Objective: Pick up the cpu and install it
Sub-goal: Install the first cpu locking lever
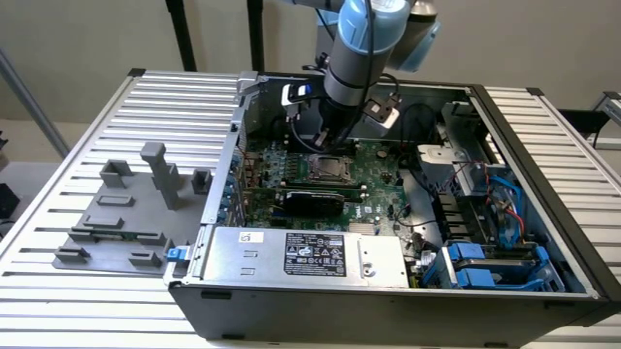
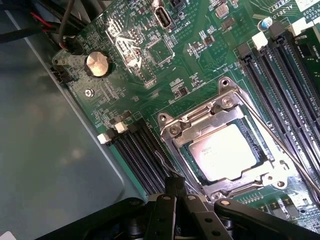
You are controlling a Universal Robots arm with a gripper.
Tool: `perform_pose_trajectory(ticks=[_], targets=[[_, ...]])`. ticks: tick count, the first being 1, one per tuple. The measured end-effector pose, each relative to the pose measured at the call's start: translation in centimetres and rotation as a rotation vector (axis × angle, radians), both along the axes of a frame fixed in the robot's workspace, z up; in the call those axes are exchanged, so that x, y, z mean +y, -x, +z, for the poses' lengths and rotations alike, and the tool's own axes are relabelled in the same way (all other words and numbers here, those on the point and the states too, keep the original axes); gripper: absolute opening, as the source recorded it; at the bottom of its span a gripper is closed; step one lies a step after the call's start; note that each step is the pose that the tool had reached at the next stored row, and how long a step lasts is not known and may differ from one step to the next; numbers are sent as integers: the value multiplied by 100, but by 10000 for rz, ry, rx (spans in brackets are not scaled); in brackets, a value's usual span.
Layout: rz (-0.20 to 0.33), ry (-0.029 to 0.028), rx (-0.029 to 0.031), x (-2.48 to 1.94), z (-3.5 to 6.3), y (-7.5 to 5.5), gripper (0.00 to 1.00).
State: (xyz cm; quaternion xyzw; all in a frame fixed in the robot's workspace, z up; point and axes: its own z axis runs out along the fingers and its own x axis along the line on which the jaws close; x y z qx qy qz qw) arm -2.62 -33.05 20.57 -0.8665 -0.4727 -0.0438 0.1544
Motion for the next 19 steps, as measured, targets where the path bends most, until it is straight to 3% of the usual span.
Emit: perform_pose_trajectory(ticks=[5, 11, 19], targets=[[212, -5, -7, -4, -12, -34, 11], [465, -6, -69, -16, -43, -46, 11], [594, 6, -271, -22, -106, -46, 11]])
